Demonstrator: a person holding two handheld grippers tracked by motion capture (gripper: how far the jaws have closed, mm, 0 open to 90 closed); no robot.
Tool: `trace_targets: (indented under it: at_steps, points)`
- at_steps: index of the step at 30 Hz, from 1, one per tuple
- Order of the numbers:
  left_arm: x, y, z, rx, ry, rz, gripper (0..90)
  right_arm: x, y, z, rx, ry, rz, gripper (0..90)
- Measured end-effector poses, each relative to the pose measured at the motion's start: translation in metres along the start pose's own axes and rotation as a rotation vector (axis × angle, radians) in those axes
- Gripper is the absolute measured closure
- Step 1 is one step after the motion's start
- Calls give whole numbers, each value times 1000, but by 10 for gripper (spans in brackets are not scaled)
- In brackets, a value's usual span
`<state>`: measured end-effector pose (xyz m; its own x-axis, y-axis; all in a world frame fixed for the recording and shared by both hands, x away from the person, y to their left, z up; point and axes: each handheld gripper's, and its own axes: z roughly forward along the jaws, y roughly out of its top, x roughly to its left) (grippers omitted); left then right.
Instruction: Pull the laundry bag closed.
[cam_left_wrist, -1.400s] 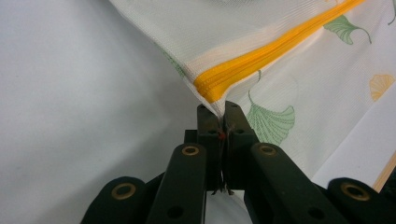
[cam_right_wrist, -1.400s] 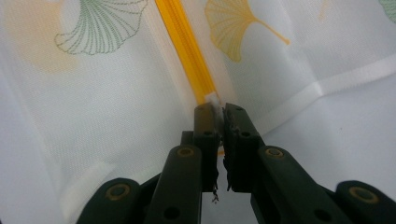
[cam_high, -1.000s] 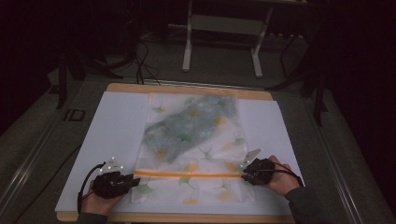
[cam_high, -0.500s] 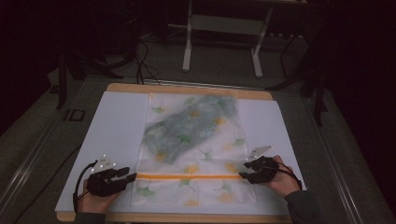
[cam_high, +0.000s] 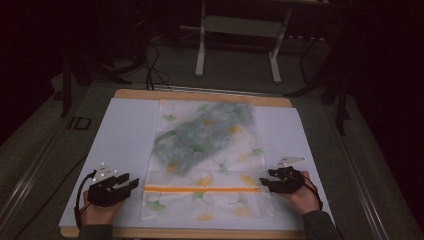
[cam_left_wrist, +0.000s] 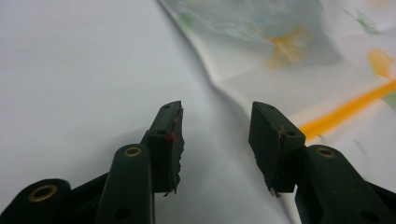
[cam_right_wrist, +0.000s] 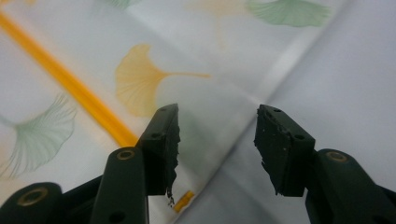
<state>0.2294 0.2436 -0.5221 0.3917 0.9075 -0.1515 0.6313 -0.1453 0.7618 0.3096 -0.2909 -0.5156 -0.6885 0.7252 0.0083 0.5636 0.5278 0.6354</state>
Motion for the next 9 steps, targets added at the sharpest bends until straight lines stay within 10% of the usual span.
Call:
trace_targets:
  at_steps: [9]
  points:
    - [9,0,8,-4,120,-32,523,-6,-25,1,-82,-116,142,489]
